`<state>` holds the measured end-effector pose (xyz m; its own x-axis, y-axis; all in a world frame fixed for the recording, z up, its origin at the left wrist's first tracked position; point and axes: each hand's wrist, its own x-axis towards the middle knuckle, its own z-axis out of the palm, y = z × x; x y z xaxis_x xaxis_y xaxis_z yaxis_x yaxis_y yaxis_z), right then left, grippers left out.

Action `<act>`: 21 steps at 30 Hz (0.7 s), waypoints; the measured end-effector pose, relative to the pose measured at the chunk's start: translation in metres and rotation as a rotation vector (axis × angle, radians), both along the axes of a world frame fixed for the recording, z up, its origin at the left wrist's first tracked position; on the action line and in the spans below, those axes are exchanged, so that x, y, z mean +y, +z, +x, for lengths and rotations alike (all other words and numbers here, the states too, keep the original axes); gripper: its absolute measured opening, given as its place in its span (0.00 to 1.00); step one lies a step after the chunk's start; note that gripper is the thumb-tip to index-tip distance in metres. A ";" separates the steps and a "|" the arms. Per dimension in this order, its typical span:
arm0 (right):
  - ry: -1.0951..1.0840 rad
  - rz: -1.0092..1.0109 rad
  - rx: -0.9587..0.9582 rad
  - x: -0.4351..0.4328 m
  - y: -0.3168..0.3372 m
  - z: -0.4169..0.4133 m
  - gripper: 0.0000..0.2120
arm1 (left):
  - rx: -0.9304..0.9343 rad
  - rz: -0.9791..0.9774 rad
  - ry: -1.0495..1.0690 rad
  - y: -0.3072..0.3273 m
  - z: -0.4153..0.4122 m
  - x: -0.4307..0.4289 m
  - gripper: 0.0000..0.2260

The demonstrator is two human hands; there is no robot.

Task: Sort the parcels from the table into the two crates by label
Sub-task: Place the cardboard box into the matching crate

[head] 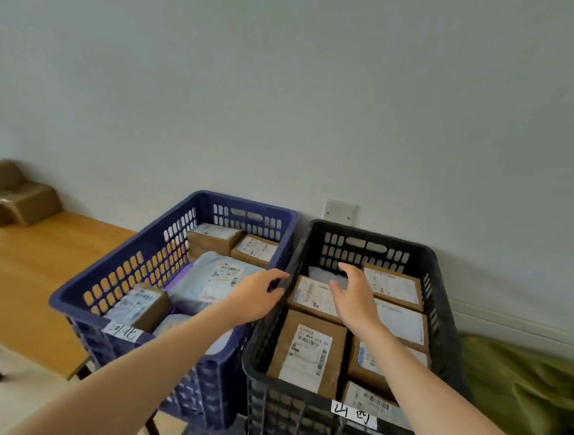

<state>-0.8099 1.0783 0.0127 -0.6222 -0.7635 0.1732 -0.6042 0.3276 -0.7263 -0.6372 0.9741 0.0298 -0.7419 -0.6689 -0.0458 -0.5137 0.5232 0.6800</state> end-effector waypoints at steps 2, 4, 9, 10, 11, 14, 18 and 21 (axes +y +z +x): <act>0.056 -0.023 -0.008 -0.003 0.005 0.027 0.22 | -0.003 -0.028 0.050 0.000 0.029 0.006 0.17; 0.111 -0.036 -0.032 -0.009 0.008 0.054 0.21 | -0.008 -0.065 0.110 0.001 0.056 0.009 0.17; 0.220 -0.070 -0.028 -0.036 0.014 0.117 0.20 | 0.063 -0.037 0.307 0.005 0.126 0.009 0.17; 0.257 -0.074 -0.029 -0.045 0.015 0.132 0.20 | 0.079 -0.044 0.359 0.006 0.144 0.007 0.17; 0.293 -0.072 -0.027 -0.054 0.016 0.147 0.20 | 0.084 -0.062 0.399 0.008 0.161 0.002 0.17; 0.390 -0.046 -0.033 -0.081 0.017 0.191 0.20 | 0.081 -0.091 0.486 0.009 0.209 -0.017 0.17; 0.473 -0.038 -0.062 -0.124 0.017 0.250 0.19 | 0.101 -0.090 0.583 0.011 0.268 -0.050 0.17; 0.506 -0.049 -0.088 -0.165 0.018 0.297 0.20 | 0.072 -0.119 0.614 0.012 0.317 -0.083 0.17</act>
<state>-0.5134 0.9132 0.0309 -0.1909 -0.9650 0.1798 -0.6146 -0.0253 -0.7884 -0.3203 0.8913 0.0416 -0.2196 -0.9713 0.0915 -0.6993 0.2222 0.6794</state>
